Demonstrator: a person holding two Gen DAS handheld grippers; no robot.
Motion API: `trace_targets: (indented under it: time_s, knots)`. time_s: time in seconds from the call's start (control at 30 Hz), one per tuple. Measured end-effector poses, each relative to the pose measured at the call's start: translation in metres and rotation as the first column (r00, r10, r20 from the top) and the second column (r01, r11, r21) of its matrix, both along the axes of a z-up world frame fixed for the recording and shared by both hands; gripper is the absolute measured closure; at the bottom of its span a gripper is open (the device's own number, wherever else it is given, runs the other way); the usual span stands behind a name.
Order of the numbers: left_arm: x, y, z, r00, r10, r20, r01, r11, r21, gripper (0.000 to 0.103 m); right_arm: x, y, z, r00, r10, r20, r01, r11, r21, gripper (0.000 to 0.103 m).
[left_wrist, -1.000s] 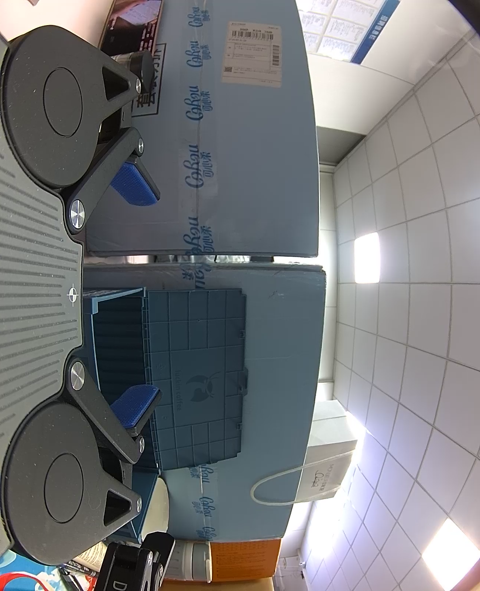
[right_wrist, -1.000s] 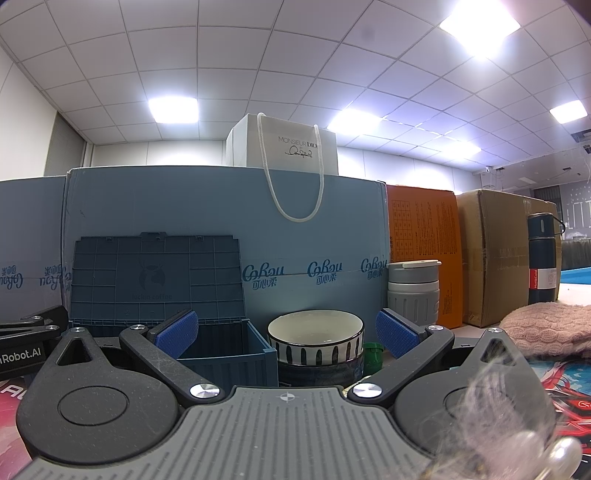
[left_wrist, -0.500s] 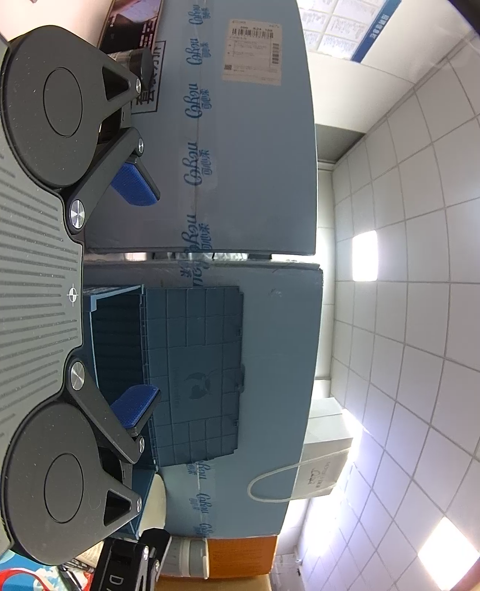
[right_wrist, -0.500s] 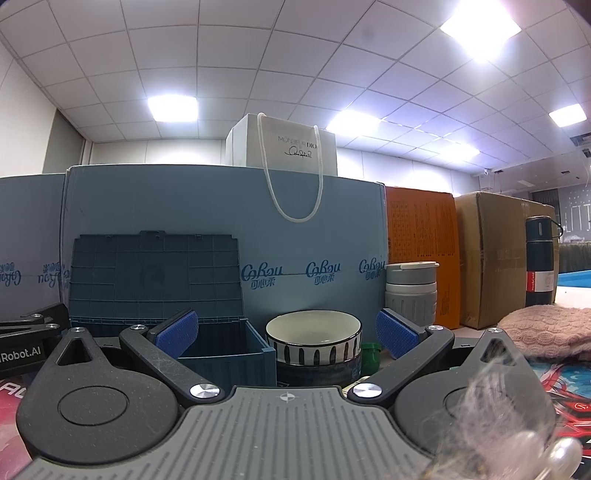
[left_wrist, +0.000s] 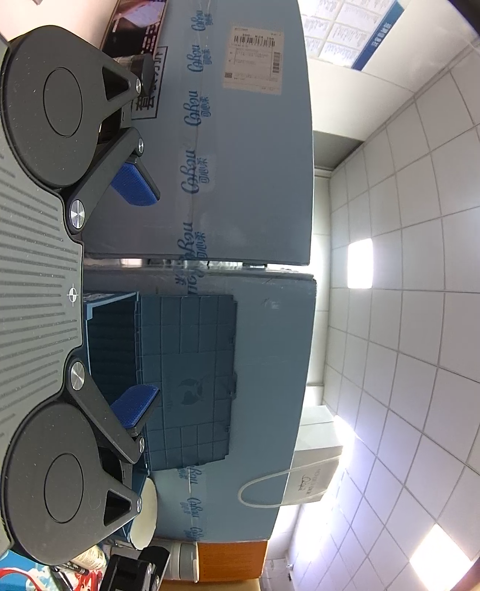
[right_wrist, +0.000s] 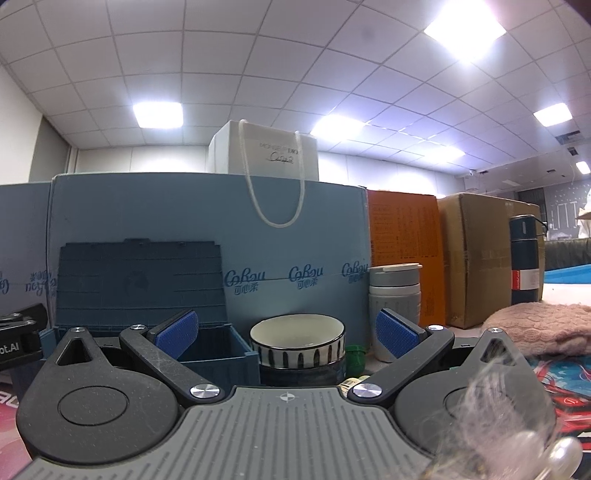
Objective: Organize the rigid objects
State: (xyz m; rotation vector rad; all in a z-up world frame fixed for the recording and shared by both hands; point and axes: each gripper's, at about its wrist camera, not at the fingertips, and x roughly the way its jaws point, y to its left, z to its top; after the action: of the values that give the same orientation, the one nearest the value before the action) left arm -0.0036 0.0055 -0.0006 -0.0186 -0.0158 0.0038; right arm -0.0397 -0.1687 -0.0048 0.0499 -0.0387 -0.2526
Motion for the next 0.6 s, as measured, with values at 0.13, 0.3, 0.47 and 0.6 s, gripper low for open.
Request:
trace_targets:
  time_s: [0.13,0.3,0.47,0.6]
  knots:
    - [-0.0008,0.0001,0.0005,1.000,-0.007,0.006,0.007,1.000,-0.001,0.000,-0.0007,-0.0014,0.0000,1.000,0.005,0.004,-0.005,1.000,0.008,0.000]
    - [-0.0014,0.0004,0.0008,1.000,-0.011,0.009,0.011,1.000,-0.001,0.000,-0.0032,-0.0015,0.0002,1.000,0.001,0.021,-0.002,1.000,0.011,0.000]
    - [-0.0017,0.0009,0.0008,1.000,-0.011,0.010,0.011,1.000,-0.002,0.000,-0.0046,-0.0007,-0.0002,1.000,-0.009,0.021,0.009,1.000,0.008,0.000]
    - [-0.0012,0.0025,0.0007,1.000,-0.006,0.006,0.006,1.000,-0.009,0.000,-0.0047,-0.0009,0.0003,1.000,-0.023,0.018,0.023,1.000,0.009,0.000]
